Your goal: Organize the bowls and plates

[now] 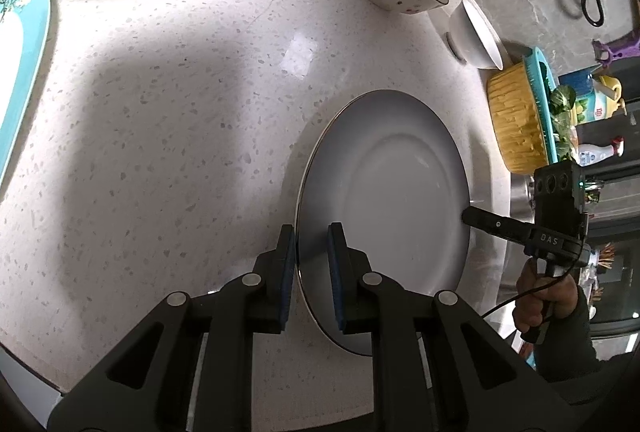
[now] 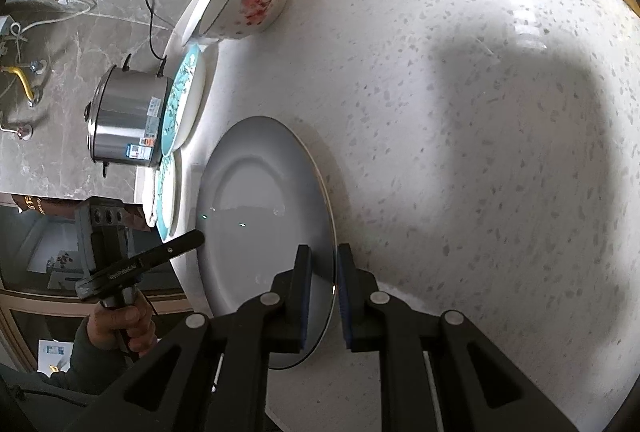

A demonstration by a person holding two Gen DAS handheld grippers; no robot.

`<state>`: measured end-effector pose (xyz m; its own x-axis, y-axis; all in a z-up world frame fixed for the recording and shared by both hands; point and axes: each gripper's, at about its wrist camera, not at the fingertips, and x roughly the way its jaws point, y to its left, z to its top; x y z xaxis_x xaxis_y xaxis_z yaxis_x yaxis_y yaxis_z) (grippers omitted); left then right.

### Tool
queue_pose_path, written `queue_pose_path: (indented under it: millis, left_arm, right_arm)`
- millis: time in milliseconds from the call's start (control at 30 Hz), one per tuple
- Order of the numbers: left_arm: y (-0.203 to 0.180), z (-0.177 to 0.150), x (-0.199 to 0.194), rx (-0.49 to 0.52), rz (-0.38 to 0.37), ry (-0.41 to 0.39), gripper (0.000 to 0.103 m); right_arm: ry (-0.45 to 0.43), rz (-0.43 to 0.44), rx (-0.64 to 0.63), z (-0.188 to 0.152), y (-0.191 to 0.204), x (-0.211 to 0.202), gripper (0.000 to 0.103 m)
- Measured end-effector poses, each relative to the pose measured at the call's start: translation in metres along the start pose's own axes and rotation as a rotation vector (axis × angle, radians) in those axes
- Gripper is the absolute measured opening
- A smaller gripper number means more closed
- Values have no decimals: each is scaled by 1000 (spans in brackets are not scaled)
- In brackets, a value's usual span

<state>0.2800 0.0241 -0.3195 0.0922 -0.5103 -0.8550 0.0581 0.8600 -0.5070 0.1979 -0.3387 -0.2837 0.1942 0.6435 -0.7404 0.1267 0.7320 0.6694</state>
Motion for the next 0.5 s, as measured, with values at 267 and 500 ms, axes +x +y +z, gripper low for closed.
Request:
queue_pose_path:
  millis: [267,500]
  left_arm:
    - [2,8,3,14,-2,-13,14]
    - [11,2,-1,-22,-20,-62,16]
  right_arm:
    - [-16,-28,-30,4,3,-1,15]
    - [-43,-66,-98,0,12,-1,26]
